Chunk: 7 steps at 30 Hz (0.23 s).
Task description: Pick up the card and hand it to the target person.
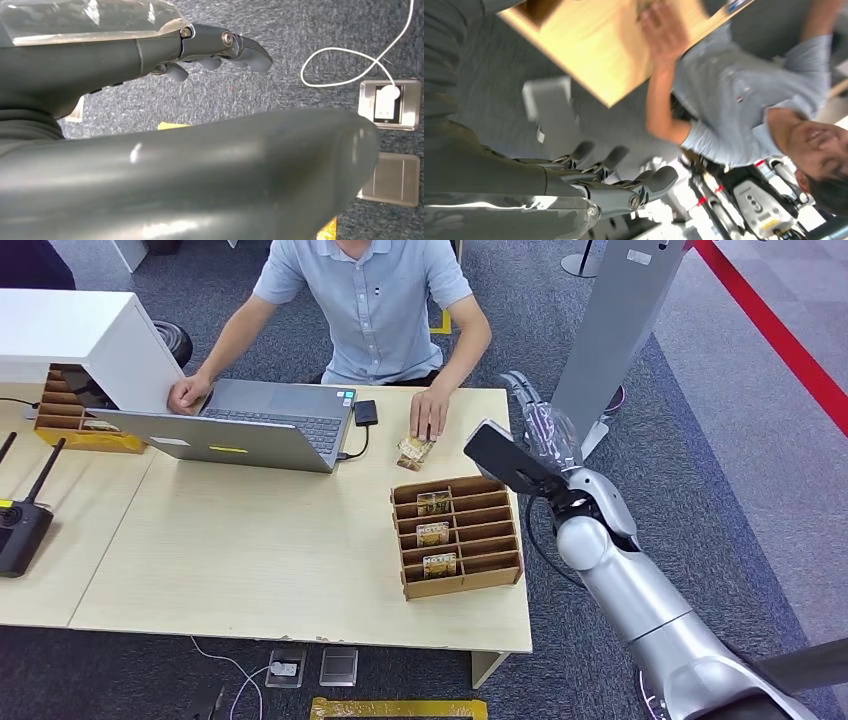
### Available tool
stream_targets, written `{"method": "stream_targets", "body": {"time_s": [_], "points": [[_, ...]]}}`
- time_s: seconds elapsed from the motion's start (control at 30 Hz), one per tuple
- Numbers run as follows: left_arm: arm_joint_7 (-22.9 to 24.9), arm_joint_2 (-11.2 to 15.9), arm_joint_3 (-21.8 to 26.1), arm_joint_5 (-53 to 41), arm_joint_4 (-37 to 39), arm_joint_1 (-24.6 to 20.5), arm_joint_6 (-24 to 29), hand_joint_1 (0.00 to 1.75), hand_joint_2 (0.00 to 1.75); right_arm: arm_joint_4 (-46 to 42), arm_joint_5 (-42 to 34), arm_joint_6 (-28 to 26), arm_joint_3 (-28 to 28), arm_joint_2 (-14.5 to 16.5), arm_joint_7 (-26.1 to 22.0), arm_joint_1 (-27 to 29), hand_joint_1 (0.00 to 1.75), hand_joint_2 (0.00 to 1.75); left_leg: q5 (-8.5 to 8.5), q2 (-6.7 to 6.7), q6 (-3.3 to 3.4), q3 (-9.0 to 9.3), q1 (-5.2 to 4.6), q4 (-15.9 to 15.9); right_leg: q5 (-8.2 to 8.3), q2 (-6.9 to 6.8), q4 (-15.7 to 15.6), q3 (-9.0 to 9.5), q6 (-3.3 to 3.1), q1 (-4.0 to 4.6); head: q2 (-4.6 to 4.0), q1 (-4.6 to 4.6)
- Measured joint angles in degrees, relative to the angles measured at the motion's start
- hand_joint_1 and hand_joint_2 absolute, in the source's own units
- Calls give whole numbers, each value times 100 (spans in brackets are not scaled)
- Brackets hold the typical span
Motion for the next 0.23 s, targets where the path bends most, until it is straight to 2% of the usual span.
{"method": "stream_targets", "body": {"time_s": [0.07, 0.23], "points": [[13, 0, 0, 51, 0, 3, 17, 0, 0, -249, -512, -10, -95, -52, -99, 286, 0, 175, 0, 0, 0, 0, 0, 0, 0, 0, 0, 0, 0, 0, 0, 0], [18, 0, 0, 92, 0, 7, 56, 0, 0, -787, -1099, -97, -297, -222, -157, 968, 0, 175, 0, 0, 0, 0, 0, 0, 0, 0, -2, 0, 0, 0, 1, 1]]}}
